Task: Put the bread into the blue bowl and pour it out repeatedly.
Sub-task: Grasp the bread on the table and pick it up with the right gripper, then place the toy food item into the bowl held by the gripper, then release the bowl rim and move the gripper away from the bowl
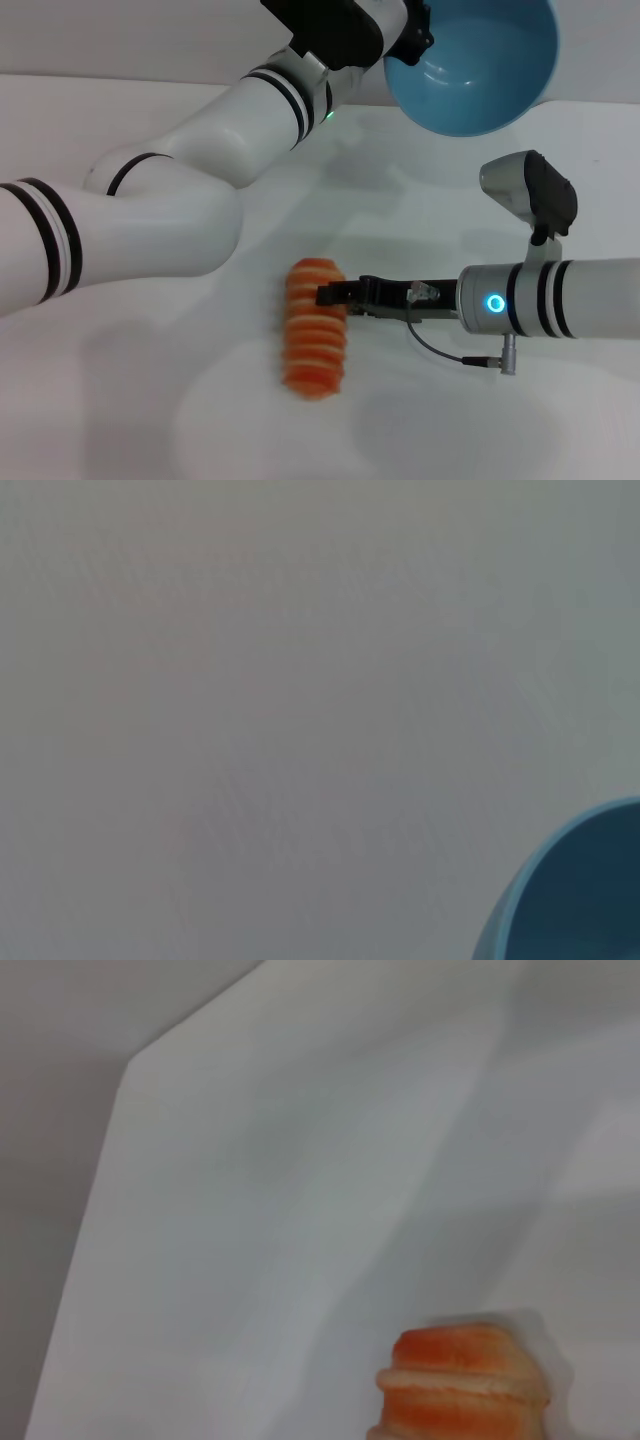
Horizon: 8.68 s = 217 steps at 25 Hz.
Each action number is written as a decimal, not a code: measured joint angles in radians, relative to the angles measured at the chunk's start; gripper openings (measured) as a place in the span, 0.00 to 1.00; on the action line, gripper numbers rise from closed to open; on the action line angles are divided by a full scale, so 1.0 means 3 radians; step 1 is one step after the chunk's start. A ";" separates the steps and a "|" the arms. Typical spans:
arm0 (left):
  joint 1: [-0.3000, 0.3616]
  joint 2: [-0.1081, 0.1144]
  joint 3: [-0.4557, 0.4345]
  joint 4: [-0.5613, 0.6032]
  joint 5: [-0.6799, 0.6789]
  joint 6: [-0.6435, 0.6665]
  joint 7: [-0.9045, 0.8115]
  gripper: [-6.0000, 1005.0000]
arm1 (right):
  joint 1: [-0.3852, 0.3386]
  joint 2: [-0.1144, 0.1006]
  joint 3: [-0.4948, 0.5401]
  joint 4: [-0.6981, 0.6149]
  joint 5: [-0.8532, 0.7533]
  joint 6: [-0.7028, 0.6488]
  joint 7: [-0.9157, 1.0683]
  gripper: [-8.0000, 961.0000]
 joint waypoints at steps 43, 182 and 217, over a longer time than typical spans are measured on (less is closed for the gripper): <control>0.0035 0.0000 -0.0029 -0.0024 0.0000 -0.0006 0.0000 0.01 | -0.0080 -0.0026 0.0164 -0.0177 -0.0010 -0.0407 -0.0534 0.05; -0.0339 0.0005 -0.0627 0.0105 -0.0225 0.2898 -0.0644 0.01 | -0.1758 -0.0066 -0.0105 -0.2972 0.1342 -0.1102 -0.1327 0.41; -0.0323 0.0000 -0.0567 -0.0115 -0.0306 0.2925 -0.0645 0.07 | -0.1771 -0.0075 -0.0099 -0.2840 0.1467 -0.1104 -0.1327 0.41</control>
